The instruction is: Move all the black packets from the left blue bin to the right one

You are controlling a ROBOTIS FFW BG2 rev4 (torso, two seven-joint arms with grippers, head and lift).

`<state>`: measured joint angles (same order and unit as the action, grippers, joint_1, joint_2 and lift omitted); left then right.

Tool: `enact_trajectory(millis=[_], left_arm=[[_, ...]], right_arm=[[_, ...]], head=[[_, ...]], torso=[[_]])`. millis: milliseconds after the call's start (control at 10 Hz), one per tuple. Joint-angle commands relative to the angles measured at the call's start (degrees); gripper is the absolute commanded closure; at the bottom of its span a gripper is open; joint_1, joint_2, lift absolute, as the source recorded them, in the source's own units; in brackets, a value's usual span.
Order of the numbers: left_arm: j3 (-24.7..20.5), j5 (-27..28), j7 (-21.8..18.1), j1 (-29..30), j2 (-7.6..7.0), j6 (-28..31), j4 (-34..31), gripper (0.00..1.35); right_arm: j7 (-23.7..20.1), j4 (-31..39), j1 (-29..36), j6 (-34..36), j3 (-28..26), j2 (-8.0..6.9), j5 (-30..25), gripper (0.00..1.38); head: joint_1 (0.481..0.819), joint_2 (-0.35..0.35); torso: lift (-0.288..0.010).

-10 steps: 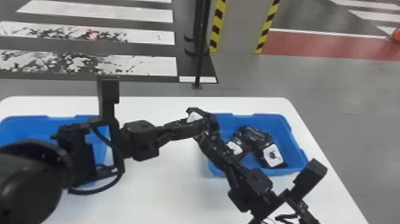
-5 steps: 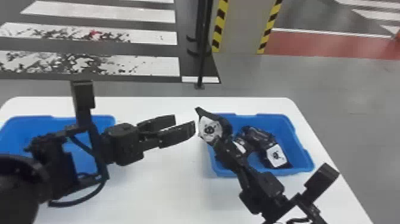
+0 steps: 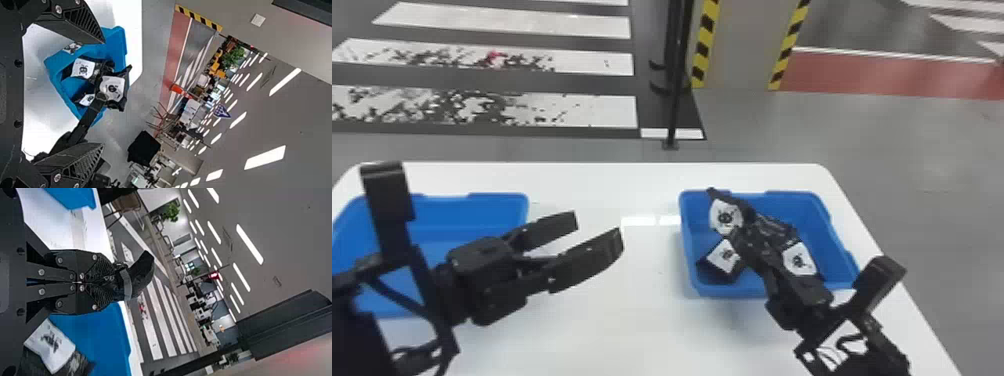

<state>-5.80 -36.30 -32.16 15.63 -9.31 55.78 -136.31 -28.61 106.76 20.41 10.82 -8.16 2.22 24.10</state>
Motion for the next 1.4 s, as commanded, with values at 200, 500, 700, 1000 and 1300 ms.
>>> enact_trajectory(millis=[200, 500, 700, 1000, 1300], left_arm=[[-1.6, -1.3, -0.1, 4.2, 0.69, -2.2, -0.6, 0.14], [-4.5, -1.3, -0.1, 11.5, 0.6, -16.6, -2.3, 0.13], [-6.7, -0.5, -0.1, 16.1, 0.6, -21.5, -4.5, 0.14], [-8.8, 3.5, -0.1, 23.0, 1.75, -28.9, -5.9, 0.14], [-14.4, 12.8, -0.1, 29.8, 4.12, -38.6, -5.9, 0.14]], right_arm=[[2.5, -10.4, -8.2, -0.1, -8.6, 0.94, -8.4, 0.94], [2.8, -5.7, -5.1, -1.8, -9.6, 0.77, -9.4, 0.07], [2.8, 2.7, 1.5, -1.8, -9.4, -0.46, -9.7, 0.14], [2.9, 14.2, 13.6, -4.1, -8.3, -2.27, -11.0, 0.14], [6.0, 20.6, 25.7, -17.4, -8.3, -2.27, -13.2, 0.14]], head=[[0.695, -0.23], [0.695, -0.287], [0.695, -0.253], [0.695, -0.212], [0.695, -0.136]], torso=[[-0.14], [-0.14], [-0.14], [-0.14], [-0.14]])
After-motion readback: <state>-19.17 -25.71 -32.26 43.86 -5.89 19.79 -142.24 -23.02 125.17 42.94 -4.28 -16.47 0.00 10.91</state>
